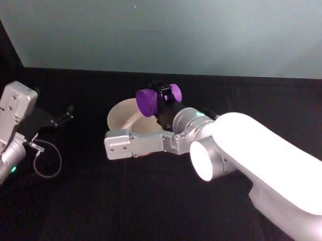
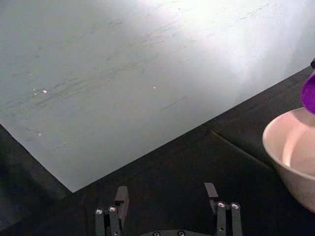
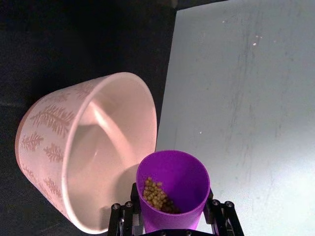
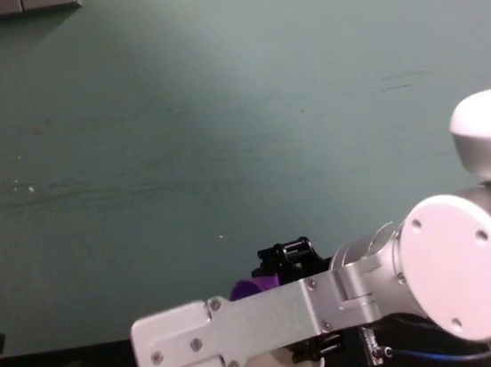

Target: Pick up the cup and pour the mung beans from the cup into the bowl.

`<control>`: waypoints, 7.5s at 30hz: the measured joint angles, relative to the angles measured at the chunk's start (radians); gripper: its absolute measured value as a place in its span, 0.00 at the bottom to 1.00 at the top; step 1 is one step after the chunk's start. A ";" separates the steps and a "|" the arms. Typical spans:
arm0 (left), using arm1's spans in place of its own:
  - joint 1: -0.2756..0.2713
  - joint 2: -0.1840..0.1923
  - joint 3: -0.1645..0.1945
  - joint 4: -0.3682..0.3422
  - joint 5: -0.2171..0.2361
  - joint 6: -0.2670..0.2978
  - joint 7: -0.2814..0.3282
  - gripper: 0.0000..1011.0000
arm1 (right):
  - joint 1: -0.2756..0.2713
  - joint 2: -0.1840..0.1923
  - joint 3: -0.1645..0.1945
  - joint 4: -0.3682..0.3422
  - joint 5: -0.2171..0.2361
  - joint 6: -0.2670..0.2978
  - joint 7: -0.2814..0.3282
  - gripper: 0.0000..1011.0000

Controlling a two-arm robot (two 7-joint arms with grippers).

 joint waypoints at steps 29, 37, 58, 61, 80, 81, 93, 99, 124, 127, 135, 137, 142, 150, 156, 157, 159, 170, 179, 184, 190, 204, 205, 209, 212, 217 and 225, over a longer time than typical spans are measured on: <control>0.000 0.000 0.000 0.000 0.000 0.000 0.000 0.99 | -0.007 -0.028 -0.043 0.018 -0.195 -0.008 -0.004 0.71; 0.000 0.000 0.000 0.000 0.000 0.000 0.000 0.99 | -0.015 -0.036 -0.036 0.017 -0.223 -0.011 0.003 0.71; 0.000 0.000 0.000 0.000 0.000 0.000 0.000 0.99 | -0.046 -0.054 0.002 0.011 -0.273 -0.032 0.012 0.71; 0.000 0.000 0.000 0.000 0.000 0.000 0.000 0.99 | -0.050 -0.057 0.007 0.011 -0.281 -0.035 0.013 0.71; 0.000 0.000 0.000 0.000 0.000 0.000 0.000 0.99 | -0.063 -0.074 0.018 0.017 -0.349 -0.045 0.030 0.71; 0.000 0.000 0.000 0.000 0.000 0.000 0.000 0.99 | -0.064 -0.075 0.018 0.017 -0.351 -0.044 0.030 0.71; 0.000 0.000 0.000 0.000 0.000 0.000 0.000 0.99 | -0.070 -0.068 0.019 0.009 -0.361 -0.070 0.025 0.71; 0.000 0.000 0.000 0.000 0.000 0.000 0.000 0.99 | -0.077 -0.047 0.020 -0.010 -0.350 -0.099 -0.001 0.71; 0.000 0.000 0.000 0.000 0.000 0.000 0.000 0.99 | -0.056 -0.023 -0.041 -0.030 -0.471 -0.081 0.049 0.71; 0.000 0.000 0.000 0.000 0.000 0.000 0.000 0.99 | -0.051 -0.022 -0.053 -0.029 -0.501 -0.073 0.053 0.71; 0.000 0.000 0.000 0.000 0.000 0.000 0.000 0.99 | -0.040 -0.022 -0.084 -0.026 -0.593 -0.055 0.070 0.71; 0.000 0.000 0.000 0.000 0.000 0.000 0.000 0.99 | -0.038 -0.022 -0.093 -0.025 -0.619 -0.052 0.074 0.71; 0.000 0.000 0.000 0.000 0.000 0.000 0.000 0.99 | -0.031 -0.022 -0.118 -0.019 -0.690 -0.047 0.092 0.71; 0.000 0.000 0.000 0.000 0.000 0.000 0.000 0.99 | -0.043 -0.027 -0.112 -0.023 -0.706 -0.038 0.093 0.71; 0.000 0.000 0.000 0.000 0.000 0.000 0.000 0.99 | -0.074 -0.027 -0.071 -0.044 -0.661 -0.023 0.055 0.71; 0.000 0.000 0.000 0.000 0.000 0.000 0.000 0.99 | -0.089 -0.028 -0.048 -0.055 -0.632 -0.019 0.037 0.71; 0.000 0.000 0.000 0.000 0.000 0.000 0.000 0.99 | -0.106 -0.029 -0.019 -0.066 -0.589 -0.020 0.017 0.71; 0.000 0.000 0.000 0.000 0.000 0.000 0.000 0.99 | -0.232 -0.035 0.216 -0.125 -0.197 -0.066 -0.143 0.71; 0.000 0.000 0.000 0.000 0.000 0.000 0.000 0.99 | -0.304 -0.056 0.385 -0.131 0.099 -0.153 -0.204 0.71; 0.000 0.000 0.000 0.000 0.000 0.000 0.000 0.99 | -0.334 -0.069 0.480 -0.113 0.291 -0.223 -0.209 0.71; 0.000 0.000 0.000 0.000 0.000 0.000 0.000 0.99 | -0.351 -0.086 0.577 -0.056 0.525 -0.326 -0.180 0.71; 0.000 0.000 0.000 0.000 0.000 0.000 0.000 0.99 | -0.321 -0.124 0.676 0.143 0.904 -0.478 -0.039 0.71; 0.000 0.000 0.000 0.000 0.000 0.000 0.000 0.99 | -0.313 -0.127 0.681 0.167 0.931 -0.480 -0.025 0.71; 0.000 0.000 0.000 0.000 0.000 0.000 0.000 0.99 | -0.295 -0.134 0.691 0.230 0.995 -0.481 0.010 0.71; 0.000 0.000 0.000 0.000 0.000 0.000 0.000 0.99 | -0.285 -0.138 0.697 0.267 1.031 -0.482 0.031 0.71; 0.000 0.000 0.000 0.000 0.000 0.000 0.000 0.99 | -0.263 -0.145 0.706 0.349 1.107 -0.485 0.082 0.71; 0.000 0.000 0.000 0.000 0.000 0.000 0.000 0.99 | -0.247 -0.144 0.698 0.416 1.158 -0.505 0.114 0.71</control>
